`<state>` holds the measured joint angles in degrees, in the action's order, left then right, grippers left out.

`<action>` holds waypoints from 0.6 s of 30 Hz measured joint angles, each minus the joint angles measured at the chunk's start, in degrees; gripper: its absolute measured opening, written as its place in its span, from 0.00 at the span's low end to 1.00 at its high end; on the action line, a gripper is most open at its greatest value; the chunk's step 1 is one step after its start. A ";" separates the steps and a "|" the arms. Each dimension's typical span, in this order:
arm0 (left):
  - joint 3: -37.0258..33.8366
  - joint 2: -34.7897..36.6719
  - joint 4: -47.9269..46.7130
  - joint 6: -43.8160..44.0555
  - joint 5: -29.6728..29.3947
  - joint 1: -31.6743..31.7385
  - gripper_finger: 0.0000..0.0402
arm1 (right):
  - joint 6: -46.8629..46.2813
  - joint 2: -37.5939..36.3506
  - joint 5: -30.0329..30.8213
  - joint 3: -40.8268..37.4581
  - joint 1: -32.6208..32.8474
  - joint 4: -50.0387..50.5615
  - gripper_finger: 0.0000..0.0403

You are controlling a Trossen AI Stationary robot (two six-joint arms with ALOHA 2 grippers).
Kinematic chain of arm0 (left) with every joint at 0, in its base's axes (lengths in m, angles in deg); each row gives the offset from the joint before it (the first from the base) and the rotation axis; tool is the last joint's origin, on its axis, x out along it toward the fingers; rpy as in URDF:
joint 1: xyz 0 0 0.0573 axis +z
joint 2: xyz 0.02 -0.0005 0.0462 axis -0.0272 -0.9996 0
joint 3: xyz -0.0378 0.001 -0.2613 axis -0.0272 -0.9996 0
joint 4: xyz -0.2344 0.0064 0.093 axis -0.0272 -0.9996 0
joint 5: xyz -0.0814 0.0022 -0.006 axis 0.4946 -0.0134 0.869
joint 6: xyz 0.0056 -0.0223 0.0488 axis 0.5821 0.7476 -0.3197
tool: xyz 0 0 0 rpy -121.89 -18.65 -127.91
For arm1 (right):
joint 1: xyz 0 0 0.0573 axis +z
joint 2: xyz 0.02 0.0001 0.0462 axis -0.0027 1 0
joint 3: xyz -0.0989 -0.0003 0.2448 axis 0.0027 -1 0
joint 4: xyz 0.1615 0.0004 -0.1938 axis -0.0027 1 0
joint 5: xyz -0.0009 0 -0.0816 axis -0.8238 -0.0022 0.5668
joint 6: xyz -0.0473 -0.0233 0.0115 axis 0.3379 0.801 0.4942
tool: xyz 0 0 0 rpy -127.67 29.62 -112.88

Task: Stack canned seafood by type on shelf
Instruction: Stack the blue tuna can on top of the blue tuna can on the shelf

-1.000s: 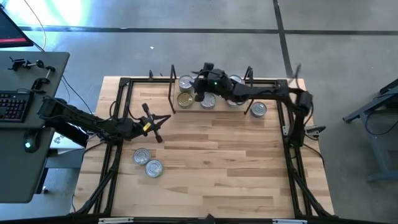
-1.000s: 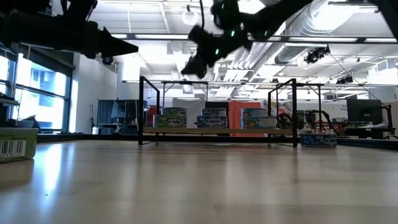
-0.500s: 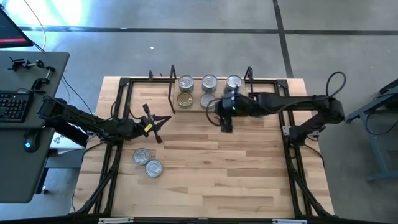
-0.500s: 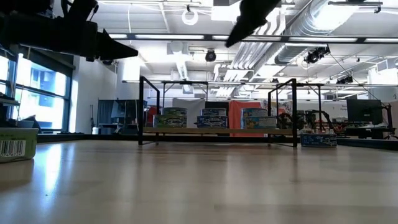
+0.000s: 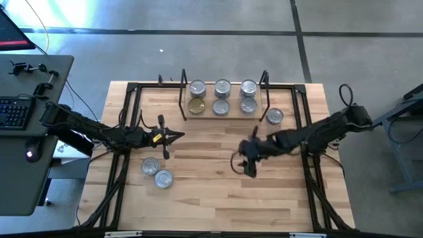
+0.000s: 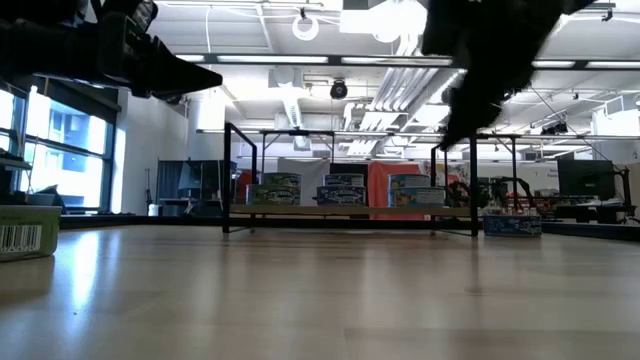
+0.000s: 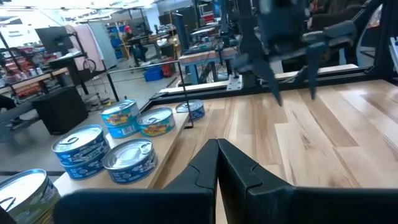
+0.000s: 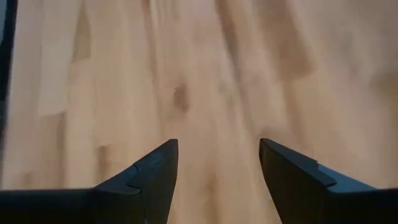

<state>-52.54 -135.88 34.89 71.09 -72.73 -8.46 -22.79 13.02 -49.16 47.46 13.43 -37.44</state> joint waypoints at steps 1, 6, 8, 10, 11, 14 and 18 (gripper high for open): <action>0.00 0.00 0.01 -0.02 0.00 0.00 0.00 | -4.20 0.00 0.39 -0.83 1.14 0.82 0.54; 0.00 0.02 -0.38 -0.04 -0.02 0.00 0.00 | -18.91 0.00 9.59 -1.77 5.13 15.37 0.54; 0.00 0.02 -0.42 -0.07 0.01 0.00 0.00 | -20.60 0.00 12.71 -1.77 5.51 25.21 0.54; 0.00 0.01 -0.64 -0.63 0.40 0.00 0.00 | -20.87 0.00 14.61 -1.77 4.86 34.59 0.53; 0.00 0.01 -0.80 -0.93 0.64 0.00 0.00 | -20.47 0.00 15.38 -1.77 4.26 38.71 0.52; 0.00 0.00 -0.84 -1.11 1.33 0.00 0.00 | -16.73 0.00 19.90 -1.79 2.01 47.06 0.45; 0.00 0.02 -1.28 -0.19 1.43 0.00 0.00 | -12.88 0.00 27.73 -1.79 -2.81 48.86 0.30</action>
<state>-52.54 -135.85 33.61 70.90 -71.30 -8.46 -35.67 13.02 -21.42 45.67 10.61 11.42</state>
